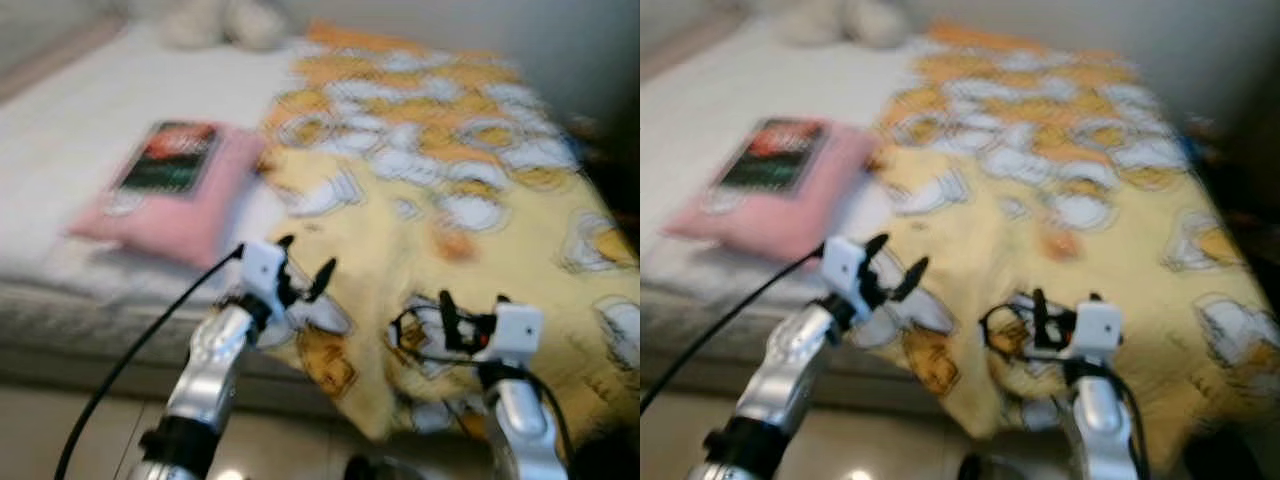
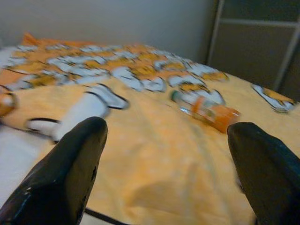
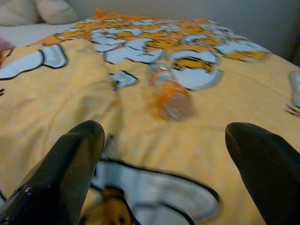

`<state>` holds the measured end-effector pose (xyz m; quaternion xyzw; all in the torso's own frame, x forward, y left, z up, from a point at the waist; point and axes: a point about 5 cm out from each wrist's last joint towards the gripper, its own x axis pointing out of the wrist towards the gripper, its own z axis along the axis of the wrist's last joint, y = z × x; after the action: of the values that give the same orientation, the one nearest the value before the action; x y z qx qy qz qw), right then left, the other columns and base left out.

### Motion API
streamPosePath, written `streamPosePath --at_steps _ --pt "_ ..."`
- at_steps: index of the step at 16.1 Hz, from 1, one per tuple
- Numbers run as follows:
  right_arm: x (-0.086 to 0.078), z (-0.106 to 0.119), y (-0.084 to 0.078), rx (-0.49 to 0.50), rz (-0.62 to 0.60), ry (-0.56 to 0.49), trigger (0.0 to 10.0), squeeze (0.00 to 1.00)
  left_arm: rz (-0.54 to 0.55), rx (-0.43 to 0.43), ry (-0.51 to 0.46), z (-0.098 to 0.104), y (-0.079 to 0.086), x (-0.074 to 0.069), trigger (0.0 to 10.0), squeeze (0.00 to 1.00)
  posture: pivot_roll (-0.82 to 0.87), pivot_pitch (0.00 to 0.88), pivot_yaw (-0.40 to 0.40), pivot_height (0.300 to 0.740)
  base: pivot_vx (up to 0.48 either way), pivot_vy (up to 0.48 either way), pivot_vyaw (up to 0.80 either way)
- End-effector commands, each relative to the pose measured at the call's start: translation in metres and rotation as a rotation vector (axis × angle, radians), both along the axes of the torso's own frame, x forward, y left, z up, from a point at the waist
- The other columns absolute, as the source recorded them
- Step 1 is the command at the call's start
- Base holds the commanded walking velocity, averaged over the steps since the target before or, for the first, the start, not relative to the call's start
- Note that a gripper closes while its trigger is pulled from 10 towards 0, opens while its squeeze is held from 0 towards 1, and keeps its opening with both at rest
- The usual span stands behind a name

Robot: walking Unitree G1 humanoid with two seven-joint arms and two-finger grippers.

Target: Clean up the room

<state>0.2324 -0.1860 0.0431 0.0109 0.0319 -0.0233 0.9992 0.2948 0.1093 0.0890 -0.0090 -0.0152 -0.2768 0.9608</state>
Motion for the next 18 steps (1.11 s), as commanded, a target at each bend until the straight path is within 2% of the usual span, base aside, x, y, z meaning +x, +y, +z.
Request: streamPosePath --at_steps 1,6,7,9,11,15,18 --pt "0.003 0.006 0.005 -0.006 0.018 -0.017 10.0 0.00 0.025 -0.022 0.003 0.001 0.004 0.001 10.0 0.00 0.02 0.000 0.027 0.740 0.000 -0.442 0.00" --pt "0.003 0.006 0.003 -0.024 0.027 -0.010 10.0 0.00 0.083 -0.013 0.010 0.002 0.004 0.007 10.0 0.00 0.02 0.000 0.024 0.740 0.295 -0.374 0.00" --pt "0.003 0.004 0.003 -0.028 0.034 -0.003 10.0 0.00 0.153 -0.026 0.038 0.001 0.006 0.014 10.0 0.00 0.01 0.000 0.028 0.740 0.345 -0.330 0.00" --pt "0.003 0.002 0.005 -0.031 0.039 0.001 10.0 0.00 0.219 -0.050 0.081 -0.001 0.009 0.021 10.0 0.00 0.01 0.000 0.033 0.740 0.362 -0.311 0.00" --pt "0.000 0.001 0.007 -0.029 0.040 0.005 10.0 0.00 0.217 -0.038 0.084 -0.001 0.005 0.023 10.0 0.00 0.00 0.000 0.039 0.740 0.375 -0.296 0.00" --pt "-0.011 -0.002 0.009 -0.031 0.034 0.013 10.0 0.00 0.242 0.007 0.103 -0.001 -0.002 0.037 10.0 0.00 -0.04 0.000 0.053 0.740 0.382 -0.288 0.00" --pt "-0.023 -0.002 0.008 -0.044 0.031 0.024 10.0 0.00 0.341 0.056 0.173 -0.003 0.008 0.052 10.0 0.00 -0.07 0.000 0.064 0.740 0.281 -0.087 0.00"
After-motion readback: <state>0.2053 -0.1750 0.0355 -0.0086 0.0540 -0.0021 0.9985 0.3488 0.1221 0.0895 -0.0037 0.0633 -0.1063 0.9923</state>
